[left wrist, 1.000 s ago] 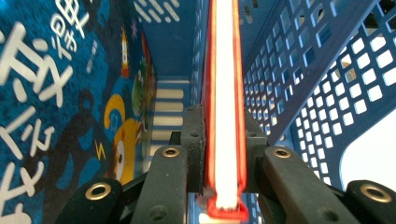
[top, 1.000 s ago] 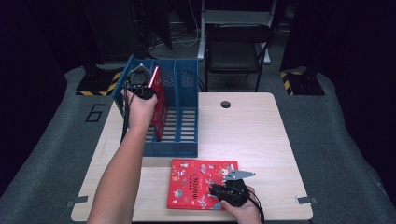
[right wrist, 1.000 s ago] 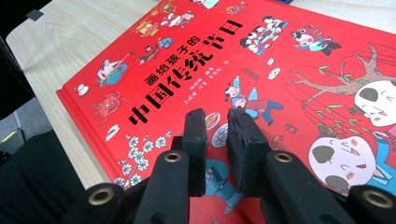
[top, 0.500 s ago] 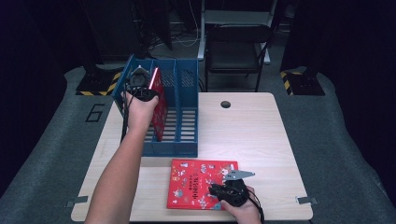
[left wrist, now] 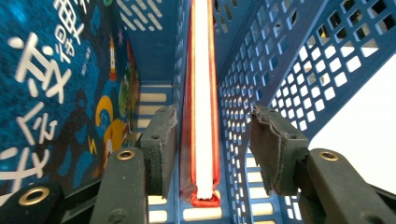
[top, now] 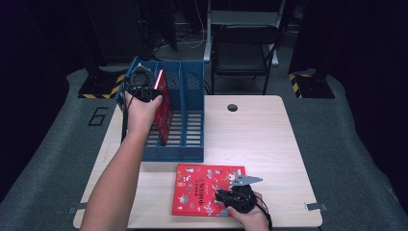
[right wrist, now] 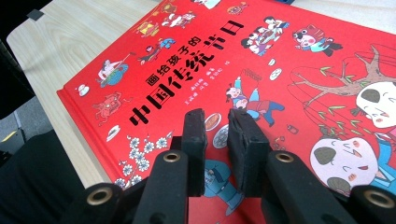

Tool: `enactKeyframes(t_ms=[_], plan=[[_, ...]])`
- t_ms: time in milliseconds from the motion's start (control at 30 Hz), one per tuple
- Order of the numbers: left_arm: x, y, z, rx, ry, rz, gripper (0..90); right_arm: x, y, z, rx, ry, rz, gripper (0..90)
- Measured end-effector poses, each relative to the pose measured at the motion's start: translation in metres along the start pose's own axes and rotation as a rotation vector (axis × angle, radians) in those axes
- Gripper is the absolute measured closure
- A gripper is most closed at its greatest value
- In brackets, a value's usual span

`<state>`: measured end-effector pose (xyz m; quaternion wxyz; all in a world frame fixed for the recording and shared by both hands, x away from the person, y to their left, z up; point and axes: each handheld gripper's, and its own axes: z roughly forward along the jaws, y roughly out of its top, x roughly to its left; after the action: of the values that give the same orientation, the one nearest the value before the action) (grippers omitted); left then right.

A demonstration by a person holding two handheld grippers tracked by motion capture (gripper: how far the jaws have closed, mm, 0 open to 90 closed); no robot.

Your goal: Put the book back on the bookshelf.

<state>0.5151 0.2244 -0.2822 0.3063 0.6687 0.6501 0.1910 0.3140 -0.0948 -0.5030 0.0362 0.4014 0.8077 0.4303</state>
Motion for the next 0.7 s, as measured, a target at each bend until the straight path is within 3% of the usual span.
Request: enactKeyframes(t_ms=[367, 400, 500, 533, 700], plan=[[-0.007, 0.004, -0.037, -0.036, -0.045, 0.041, 51.5, 0.000, 0.000, 0.000, 0.001, -0.002, -0.002, 75.8], [-0.007, 0.003, -0.046, -0.024, -0.059, 0.071, 51.5, 0.000, 0.000, 0.000, 0.001, -0.001, 0.003, 75.5], [-0.010, 0.001, -0.053, -0.031, -0.071, 0.072, 51.5, 0.001, 0.000, 0.000, 0.002, -0.001, 0.005, 75.3], [-0.009, 0.000, -0.057, -0.019, -0.077, 0.100, 51.5, 0.001, 0.000, 0.000, 0.002, -0.001, 0.006, 75.2], [-0.009, -0.010, -0.070, -0.007, -0.115, 0.137, 51.5, 0.001, 0.001, 0.000, 0.003, -0.004, 0.005, 74.6]])
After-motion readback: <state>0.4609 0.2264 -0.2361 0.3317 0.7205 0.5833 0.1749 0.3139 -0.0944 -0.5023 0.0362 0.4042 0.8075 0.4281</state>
